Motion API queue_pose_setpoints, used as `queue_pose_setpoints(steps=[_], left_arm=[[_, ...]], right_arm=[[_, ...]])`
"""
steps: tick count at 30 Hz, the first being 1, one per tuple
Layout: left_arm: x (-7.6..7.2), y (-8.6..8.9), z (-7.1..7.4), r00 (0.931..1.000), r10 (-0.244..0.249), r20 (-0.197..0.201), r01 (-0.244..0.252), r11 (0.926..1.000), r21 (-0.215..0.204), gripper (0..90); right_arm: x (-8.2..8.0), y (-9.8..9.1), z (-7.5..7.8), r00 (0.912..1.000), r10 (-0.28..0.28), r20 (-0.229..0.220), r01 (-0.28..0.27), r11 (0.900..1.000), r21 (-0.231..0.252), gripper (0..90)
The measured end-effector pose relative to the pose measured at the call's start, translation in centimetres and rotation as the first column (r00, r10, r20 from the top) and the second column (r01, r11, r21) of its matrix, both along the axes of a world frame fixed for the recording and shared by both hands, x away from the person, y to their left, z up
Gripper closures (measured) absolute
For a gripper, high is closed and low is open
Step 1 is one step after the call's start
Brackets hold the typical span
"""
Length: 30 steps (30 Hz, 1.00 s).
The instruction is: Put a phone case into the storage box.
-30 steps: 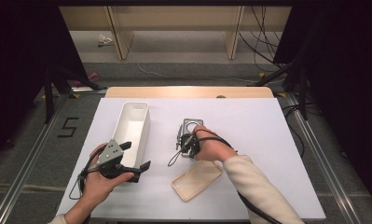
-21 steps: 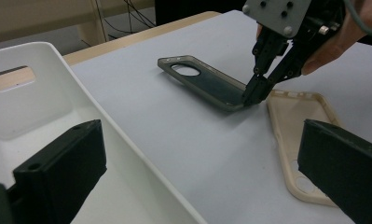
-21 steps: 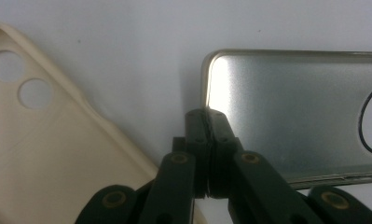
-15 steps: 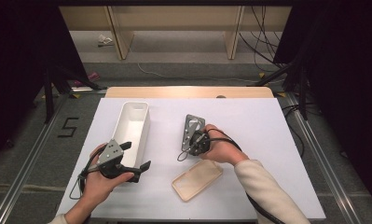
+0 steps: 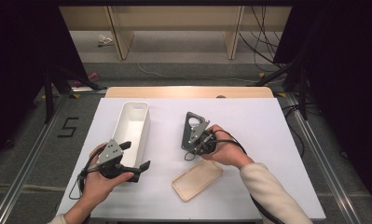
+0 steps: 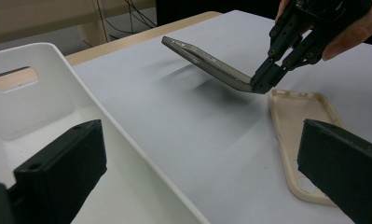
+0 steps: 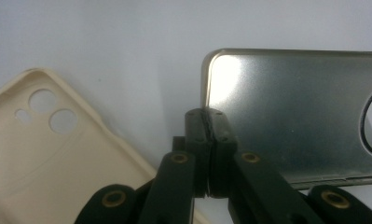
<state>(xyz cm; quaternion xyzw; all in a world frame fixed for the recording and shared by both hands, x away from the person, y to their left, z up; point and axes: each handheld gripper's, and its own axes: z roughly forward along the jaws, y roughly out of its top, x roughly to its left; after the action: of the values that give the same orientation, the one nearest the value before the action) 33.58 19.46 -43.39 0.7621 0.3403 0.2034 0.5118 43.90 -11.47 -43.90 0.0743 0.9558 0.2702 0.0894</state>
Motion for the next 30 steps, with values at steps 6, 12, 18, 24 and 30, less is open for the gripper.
queue_pose_setpoints(steps=[6, 12, 18, 24, 30], left_arm=[[0.0, 0.0, 0.0, 1.0000, 0.002, -0.004, -0.002, 1.0000, 0.003, 1.0], [0.1, 0.0, 0.0, 1.0000, 0.005, -0.003, -0.005, 1.0000, 0.005, 1.3], [0.4, 0.0, 0.3, 0.9996, 0.026, -0.007, -0.026, 0.9996, -0.008, 1.7], [1.4, -0.6, 1.6, 0.9993, 0.036, -0.011, -0.036, 0.9993, -0.011, 2.6], [3.4, -1.4, 3.2, 0.9983, 0.047, -0.034, -0.047, 0.9988, -0.012, 5.1]], right_arm=[[-0.4, -0.5, 0.2, 0.9999, -0.009, 0.007, 0.009, 0.9989, 0.046, 89.6], [-0.7, -0.9, 0.3, 0.9999, -0.013, 0.007, 0.012, 0.9966, 0.082, 89.7], [-1.0, -1.3, 0.5, 0.9999, -0.013, 0.008, 0.012, 0.9933, 0.115, 89.7], [-1.5, -1.3, 0.7, 0.9998, -0.009, 0.016, 0.007, 0.9913, 0.131, 89.7], [-2.3, -1.1, 0.8, 0.9998, 0.002, 0.021, -0.005, 0.9897, 0.143, 89.7]])
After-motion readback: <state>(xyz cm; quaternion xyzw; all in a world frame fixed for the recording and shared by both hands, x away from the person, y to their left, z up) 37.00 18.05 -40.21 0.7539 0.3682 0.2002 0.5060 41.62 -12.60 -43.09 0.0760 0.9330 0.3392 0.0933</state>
